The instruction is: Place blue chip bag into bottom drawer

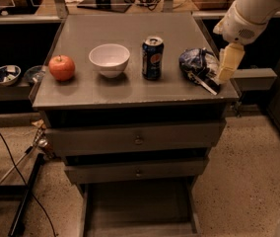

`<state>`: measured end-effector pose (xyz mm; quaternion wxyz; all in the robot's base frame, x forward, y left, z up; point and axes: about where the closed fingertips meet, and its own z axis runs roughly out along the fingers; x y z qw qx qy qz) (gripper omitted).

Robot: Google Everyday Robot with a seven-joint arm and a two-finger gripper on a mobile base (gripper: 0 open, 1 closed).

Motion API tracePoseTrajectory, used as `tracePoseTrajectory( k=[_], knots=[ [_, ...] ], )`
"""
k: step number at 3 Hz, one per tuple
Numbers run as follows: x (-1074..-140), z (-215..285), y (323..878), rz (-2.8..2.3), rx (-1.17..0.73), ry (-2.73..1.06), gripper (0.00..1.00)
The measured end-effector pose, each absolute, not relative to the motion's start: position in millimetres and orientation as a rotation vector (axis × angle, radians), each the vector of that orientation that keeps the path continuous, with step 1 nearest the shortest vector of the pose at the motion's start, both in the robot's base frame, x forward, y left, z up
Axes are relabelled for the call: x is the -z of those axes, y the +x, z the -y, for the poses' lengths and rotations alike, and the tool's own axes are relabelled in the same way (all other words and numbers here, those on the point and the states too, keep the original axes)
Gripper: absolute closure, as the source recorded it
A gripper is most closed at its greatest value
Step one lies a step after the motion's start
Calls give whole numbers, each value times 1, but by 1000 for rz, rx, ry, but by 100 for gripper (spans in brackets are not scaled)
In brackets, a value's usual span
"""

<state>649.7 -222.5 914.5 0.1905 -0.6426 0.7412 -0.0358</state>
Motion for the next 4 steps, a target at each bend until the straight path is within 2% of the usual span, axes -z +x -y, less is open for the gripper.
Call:
tracePoseTrajectory(
  k=[1,4],
  knots=[
    [-910,221,653,-2078,114,-1825,0],
    [-876,178,690,-1948,-7,-1898,0]
  ],
)
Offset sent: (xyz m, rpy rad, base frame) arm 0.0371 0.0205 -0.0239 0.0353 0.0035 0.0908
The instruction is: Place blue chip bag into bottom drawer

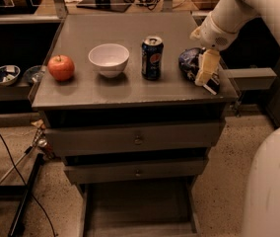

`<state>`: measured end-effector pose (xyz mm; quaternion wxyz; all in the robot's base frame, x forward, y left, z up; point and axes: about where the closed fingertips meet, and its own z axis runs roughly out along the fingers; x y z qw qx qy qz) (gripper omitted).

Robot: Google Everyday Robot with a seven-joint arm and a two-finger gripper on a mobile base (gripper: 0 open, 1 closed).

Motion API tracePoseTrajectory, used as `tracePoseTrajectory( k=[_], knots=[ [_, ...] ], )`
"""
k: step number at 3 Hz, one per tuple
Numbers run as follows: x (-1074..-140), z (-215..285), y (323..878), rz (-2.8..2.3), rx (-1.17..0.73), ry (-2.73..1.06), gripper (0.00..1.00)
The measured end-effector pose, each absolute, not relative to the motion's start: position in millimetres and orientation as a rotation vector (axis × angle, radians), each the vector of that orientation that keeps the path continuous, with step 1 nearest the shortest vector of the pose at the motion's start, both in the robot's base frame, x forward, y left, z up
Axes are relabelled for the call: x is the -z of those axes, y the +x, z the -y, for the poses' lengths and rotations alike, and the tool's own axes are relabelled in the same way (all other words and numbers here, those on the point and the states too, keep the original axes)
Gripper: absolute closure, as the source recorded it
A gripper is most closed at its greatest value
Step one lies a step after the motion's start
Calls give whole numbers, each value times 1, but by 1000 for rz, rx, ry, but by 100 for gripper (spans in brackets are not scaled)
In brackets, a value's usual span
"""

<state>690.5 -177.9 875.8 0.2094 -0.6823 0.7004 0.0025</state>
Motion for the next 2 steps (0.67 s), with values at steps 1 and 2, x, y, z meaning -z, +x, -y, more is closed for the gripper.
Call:
tracePoseTrajectory(
  k=[1,2],
  knots=[
    [-869,171,692,-1927,-39,-1896,3],
    [-869,171,692,-1927,-39,-1896,26]
  ],
)
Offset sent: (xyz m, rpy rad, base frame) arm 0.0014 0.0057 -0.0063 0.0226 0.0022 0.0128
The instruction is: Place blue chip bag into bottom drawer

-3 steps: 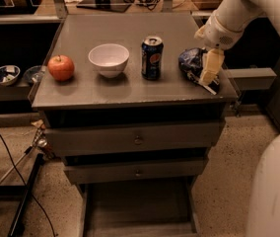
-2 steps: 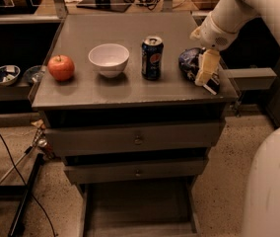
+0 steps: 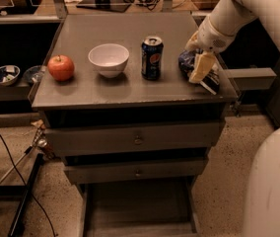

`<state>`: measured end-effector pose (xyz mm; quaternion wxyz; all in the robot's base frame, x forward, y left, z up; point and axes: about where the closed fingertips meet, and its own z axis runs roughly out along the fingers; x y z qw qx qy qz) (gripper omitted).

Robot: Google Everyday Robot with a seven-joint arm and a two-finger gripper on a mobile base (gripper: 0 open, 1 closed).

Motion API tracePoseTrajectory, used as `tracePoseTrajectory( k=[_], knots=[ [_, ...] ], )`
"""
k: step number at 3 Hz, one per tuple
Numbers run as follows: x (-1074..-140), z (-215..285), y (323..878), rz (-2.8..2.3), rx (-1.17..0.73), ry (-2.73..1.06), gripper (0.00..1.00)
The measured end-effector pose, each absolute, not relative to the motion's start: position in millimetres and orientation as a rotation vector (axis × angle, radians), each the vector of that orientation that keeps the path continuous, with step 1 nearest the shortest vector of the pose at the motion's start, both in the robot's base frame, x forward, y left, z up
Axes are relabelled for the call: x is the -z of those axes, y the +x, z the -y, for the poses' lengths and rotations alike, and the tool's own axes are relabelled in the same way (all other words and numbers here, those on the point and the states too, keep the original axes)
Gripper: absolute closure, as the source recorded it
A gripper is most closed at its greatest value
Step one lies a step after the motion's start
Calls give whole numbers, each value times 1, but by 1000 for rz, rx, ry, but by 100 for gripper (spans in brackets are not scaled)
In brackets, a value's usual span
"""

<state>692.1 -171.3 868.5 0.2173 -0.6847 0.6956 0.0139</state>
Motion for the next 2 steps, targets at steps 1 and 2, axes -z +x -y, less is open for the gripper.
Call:
tracePoseTrajectory(
  k=[1,2],
  knots=[
    [-869,171,692,-1927,-39,-1896,49],
    [-868,171,692,-1927,-39,-1896,72]
  ],
)
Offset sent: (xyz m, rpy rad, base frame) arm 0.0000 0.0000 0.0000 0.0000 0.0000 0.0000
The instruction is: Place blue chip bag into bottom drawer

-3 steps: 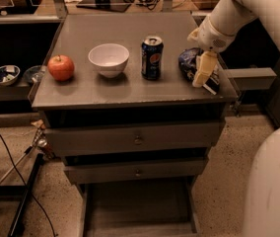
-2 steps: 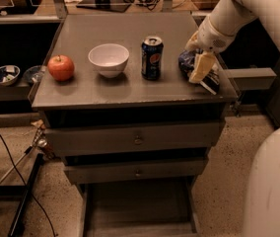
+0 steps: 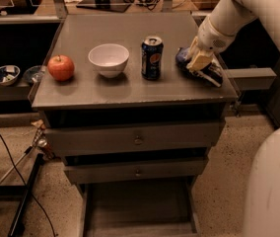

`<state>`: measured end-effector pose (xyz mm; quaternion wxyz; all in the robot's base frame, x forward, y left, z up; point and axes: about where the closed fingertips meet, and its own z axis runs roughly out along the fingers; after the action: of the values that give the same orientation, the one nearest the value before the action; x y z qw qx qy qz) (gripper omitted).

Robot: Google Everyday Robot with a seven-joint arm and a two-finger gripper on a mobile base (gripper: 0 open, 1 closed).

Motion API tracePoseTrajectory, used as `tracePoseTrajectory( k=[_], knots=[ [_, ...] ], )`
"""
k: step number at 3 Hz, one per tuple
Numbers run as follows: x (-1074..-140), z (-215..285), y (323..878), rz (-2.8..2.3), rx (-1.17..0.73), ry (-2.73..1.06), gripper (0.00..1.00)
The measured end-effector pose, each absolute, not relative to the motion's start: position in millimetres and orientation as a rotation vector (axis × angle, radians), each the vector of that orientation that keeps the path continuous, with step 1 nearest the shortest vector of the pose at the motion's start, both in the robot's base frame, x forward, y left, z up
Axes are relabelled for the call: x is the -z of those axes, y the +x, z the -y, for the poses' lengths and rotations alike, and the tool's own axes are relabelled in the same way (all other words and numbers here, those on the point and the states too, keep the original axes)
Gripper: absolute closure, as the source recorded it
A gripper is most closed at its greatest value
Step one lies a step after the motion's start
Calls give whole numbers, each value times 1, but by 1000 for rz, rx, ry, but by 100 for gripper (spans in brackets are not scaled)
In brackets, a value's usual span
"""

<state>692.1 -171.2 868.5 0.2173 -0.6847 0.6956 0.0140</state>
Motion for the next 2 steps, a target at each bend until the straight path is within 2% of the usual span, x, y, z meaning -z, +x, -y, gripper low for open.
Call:
tracePoseTrajectory(
  k=[1,2],
  knots=[
    [-868,171,692,-1927,-39,-1896,100],
    [-868,171,692,-1927,-39,-1896,100]
  ],
)
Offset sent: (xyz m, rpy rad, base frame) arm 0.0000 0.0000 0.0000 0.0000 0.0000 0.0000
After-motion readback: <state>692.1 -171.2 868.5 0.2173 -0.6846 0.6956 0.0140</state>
